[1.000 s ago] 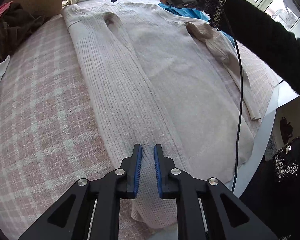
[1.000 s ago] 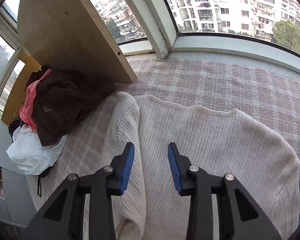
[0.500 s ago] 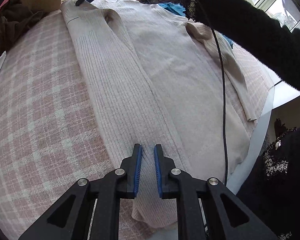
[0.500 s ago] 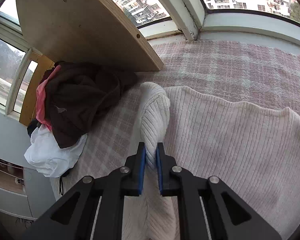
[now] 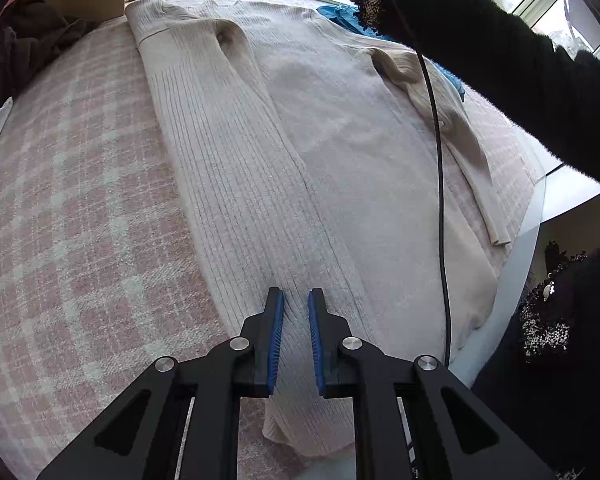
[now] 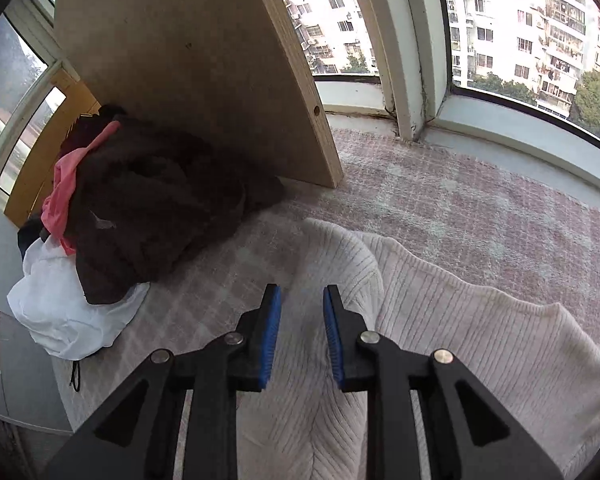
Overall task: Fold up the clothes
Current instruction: 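Open the right gripper and lift it off the cardigan, then move the right gripper toward the blue shirt beside the cardigan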
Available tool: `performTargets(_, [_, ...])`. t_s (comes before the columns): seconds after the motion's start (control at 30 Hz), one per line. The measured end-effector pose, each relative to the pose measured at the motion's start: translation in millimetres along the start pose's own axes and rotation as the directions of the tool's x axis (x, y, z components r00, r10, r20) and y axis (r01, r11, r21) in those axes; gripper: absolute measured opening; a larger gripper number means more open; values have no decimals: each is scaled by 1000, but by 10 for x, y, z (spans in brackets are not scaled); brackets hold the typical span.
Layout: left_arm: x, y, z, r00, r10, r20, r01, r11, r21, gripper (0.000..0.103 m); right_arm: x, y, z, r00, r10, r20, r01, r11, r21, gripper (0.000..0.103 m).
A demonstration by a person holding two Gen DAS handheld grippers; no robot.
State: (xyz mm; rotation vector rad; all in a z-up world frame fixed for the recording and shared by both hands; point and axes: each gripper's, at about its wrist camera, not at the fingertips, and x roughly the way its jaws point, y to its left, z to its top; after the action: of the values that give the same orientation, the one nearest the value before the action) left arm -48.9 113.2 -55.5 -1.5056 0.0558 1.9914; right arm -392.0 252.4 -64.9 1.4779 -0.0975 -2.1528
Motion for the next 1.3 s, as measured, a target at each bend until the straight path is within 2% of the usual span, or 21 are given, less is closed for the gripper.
performTargets(0.07, [-30,15,-34,1000,1,5,-1,1000,-1,12,110,-1,-7,999,-46,-21,46,999,-10,20])
performTargets(0.1, [-44,13,-42,1000,6,6,-6,1000,1,12,62,-2,-24,999,-39,-17,39,999,-3,20])
performTargets(0.2, [-194,-21,-94,999,51,18,-51,999,14,12,-389,-10,-169,999,48,24,-48,999,13,20])
performTargets(0.3, [-381,-78,-182,997,54,48,-56,998,26,12,-743,162,-534,997,72,6,-71,997,-43,21])
performTargets(0.4, [-403,-187,-250,999,13,52,-16,999,42,13,-739,253,-995,995,74,-72,-78,996,-51,21])
performTargets(0.47, [-388,-252,-348,1000,-7,25,6,998,63,12,-617,302,-1276,990,82,-114,-89,994,-58,21])
performTargets(0.5, [-357,-269,-387,1000,-4,3,4,998,65,18,-528,313,-1369,990,76,-118,-83,995,-61,21])
performTargets(0.53, [-281,-303,-404,1000,6,-24,-5,998,68,24,-438,324,-1462,990,69,-122,-78,995,-64,21])
performTargets(0.6, [-44,-373,-422,994,65,-86,-58,995,75,20,-492,346,-1530,991,66,-113,-71,996,-47,21])
performTargets(0.67, [-158,-391,-437,997,63,-52,-60,997,58,20,-667,375,-1590,993,79,-93,-82,996,-30,22])
performTargets(0.77, [-329,-419,-458,998,61,-1,-61,998,33,20,-1094,470,-1867,989,140,-51,-141,989,-33,22])
performTargets(0.83, [-444,-437,-472,998,61,32,-61,998,16,20,-1218,527,-2129,975,212,-60,-213,977,-7,22])
performTargets(0.93, [-387,-548,-408,998,27,56,-29,999,43,22,-1111,690,-2532,967,224,-123,-225,974,0,22])
performTargets(1.0, [-215,-576,-383,1000,16,24,-17,998,67,22,-936,812,-2770,966,198,-166,-203,979,-13,22])
performTargets(1.07, [-36,-577,-350,1000,16,-17,-15,997,79,22,-771,875,-2979,956,206,-210,-210,978,3,22])
performTargets(1.1, [-49,-564,-376,1000,17,-15,-15,997,79,21,-772,875,-3062,956,212,-204,-213,977,13,22])
performTargets(1.17, [-81,-545,-421,1000,21,-12,-20,997,78,20,-1039,775,-3177,969,204,-142,-201,979,38,22])
performTargets(1.23, [-161,-589,-416,999,49,-21,-47,996,73,21,-1450,554,-3287,985,164,-45,-160,984,76,22])
performTargets(1.3, [-234,-754,-398,998,58,-13,-57,992,115,21,-1900,247,-3449,995,91,42,-97,985,144,25])
